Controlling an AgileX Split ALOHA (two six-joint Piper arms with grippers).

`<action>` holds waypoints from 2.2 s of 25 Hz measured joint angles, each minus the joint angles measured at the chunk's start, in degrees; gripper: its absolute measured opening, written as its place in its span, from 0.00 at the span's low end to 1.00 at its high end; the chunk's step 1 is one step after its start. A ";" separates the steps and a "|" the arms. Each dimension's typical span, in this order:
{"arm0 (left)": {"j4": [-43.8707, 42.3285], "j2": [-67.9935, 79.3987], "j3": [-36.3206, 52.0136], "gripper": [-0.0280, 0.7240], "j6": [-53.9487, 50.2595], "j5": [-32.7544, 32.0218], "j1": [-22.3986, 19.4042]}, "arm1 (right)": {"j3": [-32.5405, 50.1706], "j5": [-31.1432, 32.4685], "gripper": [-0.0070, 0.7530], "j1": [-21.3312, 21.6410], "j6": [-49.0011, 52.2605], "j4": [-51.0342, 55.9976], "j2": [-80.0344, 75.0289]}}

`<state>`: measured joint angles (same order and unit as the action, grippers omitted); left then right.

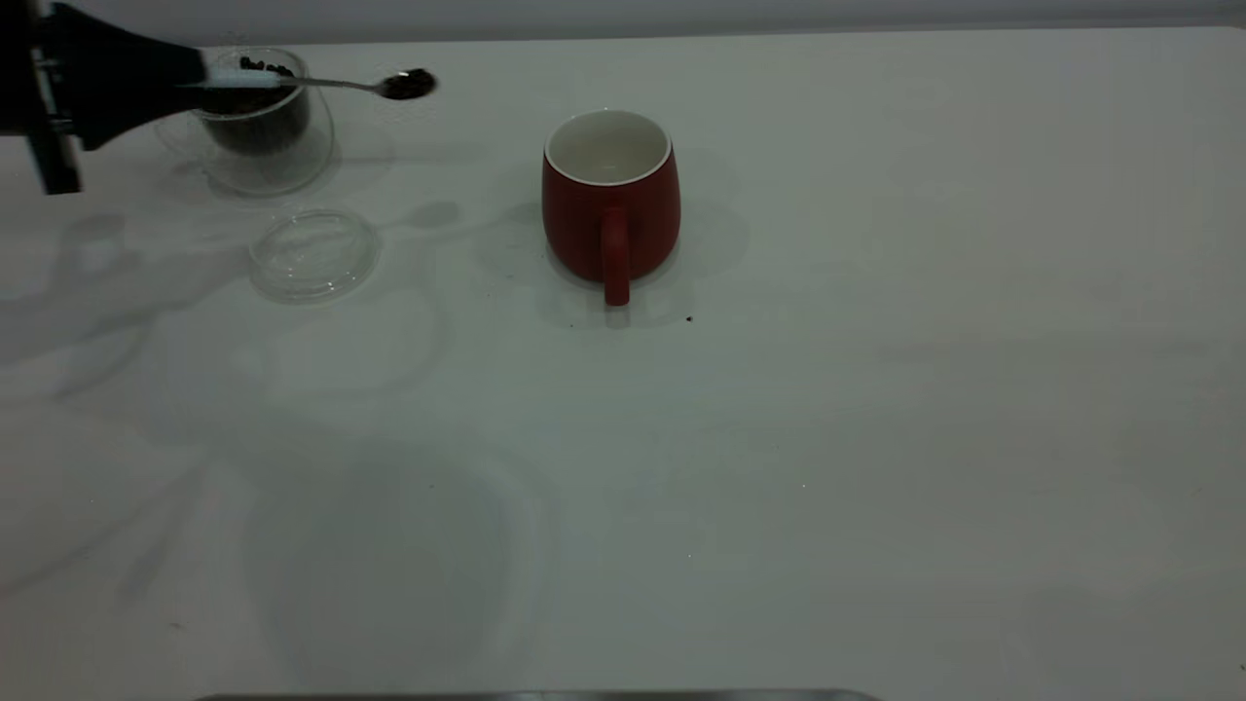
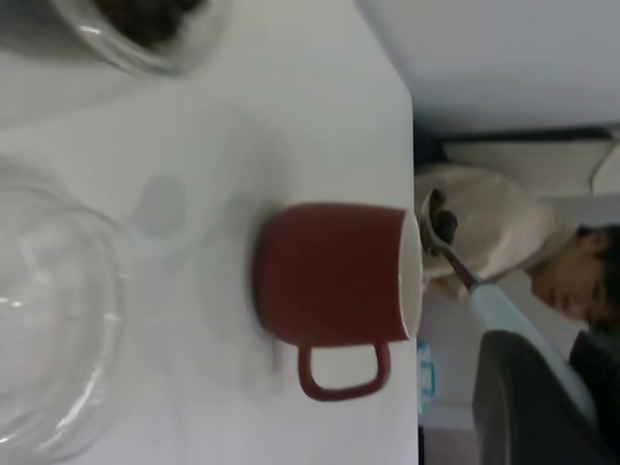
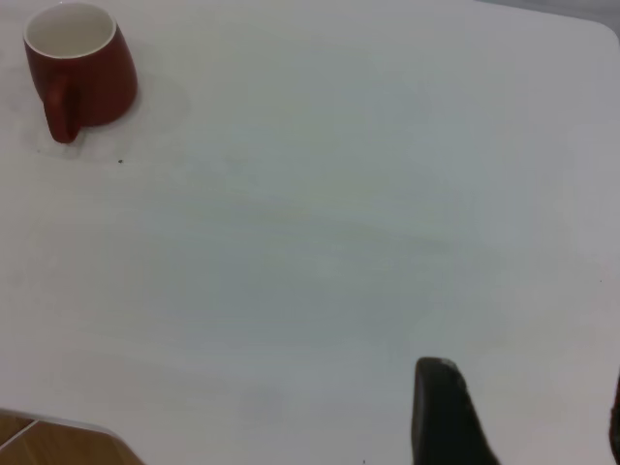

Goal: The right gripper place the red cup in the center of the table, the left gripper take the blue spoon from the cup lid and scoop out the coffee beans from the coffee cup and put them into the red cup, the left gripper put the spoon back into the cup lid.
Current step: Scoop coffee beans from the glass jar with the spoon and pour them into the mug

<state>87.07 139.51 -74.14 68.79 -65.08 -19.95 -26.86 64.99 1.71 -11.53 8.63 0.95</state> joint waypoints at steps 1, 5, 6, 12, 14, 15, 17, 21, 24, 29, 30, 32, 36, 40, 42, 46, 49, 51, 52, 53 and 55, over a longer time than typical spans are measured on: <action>0.00 0.00 0.00 0.20 0.00 0.00 0.95 | 0.00 0.00 0.59 0.00 0.00 0.00 0.00; 0.13 0.00 0.00 0.20 0.00 0.36 4.55 | 0.00 0.00 0.59 0.00 0.00 0.00 0.00; 0.42 0.00 0.00 0.20 0.00 0.75 5.44 | 0.00 0.00 0.59 0.00 0.00 0.00 0.00; 2.79 0.00 0.00 0.20 0.00 2.83 9.49 | 0.00 0.00 0.59 0.00 0.00 0.00 0.00; 3.47 0.00 0.00 0.20 0.00 3.79 10.49 | 0.00 0.00 0.59 0.00 0.00 0.00 0.00; 3.69 0.00 0.00 0.20 0.00 4.58 10.98 | 0.00 0.00 0.59 0.00 0.00 0.00 0.00; 4.16 0.00 0.00 0.20 0.00 5.86 11.96 | 0.00 0.00 0.59 0.00 0.00 0.00 0.00; 5.28 0.00 0.00 0.20 0.37 8.98 14.35 | 0.00 0.00 0.59 0.00 0.00 0.00 0.00; 8.27 0.00 0.00 0.20 2.69 10.89 16.56 | 0.00 0.00 0.59 0.00 0.00 0.00 0.00; 13.12 0.00 0.00 0.20 6.70 13.11 18.33 | 0.00 0.00 0.59 0.00 0.00 0.00 0.00; 13.18 0.00 0.00 0.20 7.14 13.24 18.38 | 0.00 0.00 0.59 0.00 0.00 0.00 0.00; 13.29 0.00 0.00 0.20 7.58 13.61 18.44 | 0.00 0.00 0.59 0.00 0.00 0.00 0.00; 13.56 0.00 0.00 0.20 9.15 13.80 18.39 | 0.00 0.00 0.59 0.00 0.00 0.00 0.00; 13.56 0.00 0.00 0.20 10.31 14.20 18.39 | 0.00 0.00 0.59 0.00 0.00 0.00 0.00; 13.55 0.00 0.00 0.20 10.37 13.43 18.39 | 0.00 0.00 0.59 0.00 0.00 0.00 0.00; 13.55 0.00 0.00 0.20 10.44 11.43 18.39 | 0.00 0.00 0.59 0.00 0.00 0.00 0.00; 13.55 0.00 0.00 0.20 10.44 10.25 18.39 | 0.00 0.00 0.59 0.00 0.00 0.00 0.00; 13.43 0.00 0.00 0.20 10.44 9.38 18.39 | 0.00 0.00 0.59 0.00 0.00 0.00 0.00; 13.12 0.00 0.00 0.20 10.44 9.09 18.29 | 0.00 0.00 0.59 0.00 0.00 0.00 0.00; 12.35 0.00 0.00 0.20 10.44 9.09 18.07 | 0.00 0.00 0.59 0.00 0.00 0.00 0.00; 10.04 0.00 0.00 0.20 10.34 8.97 17.48 | 0.00 0.00 0.59 0.00 0.00 0.00 0.00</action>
<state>97.12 139.51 -74.14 79.13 -56.11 -2.46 -26.86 64.99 1.71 -11.53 8.63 0.95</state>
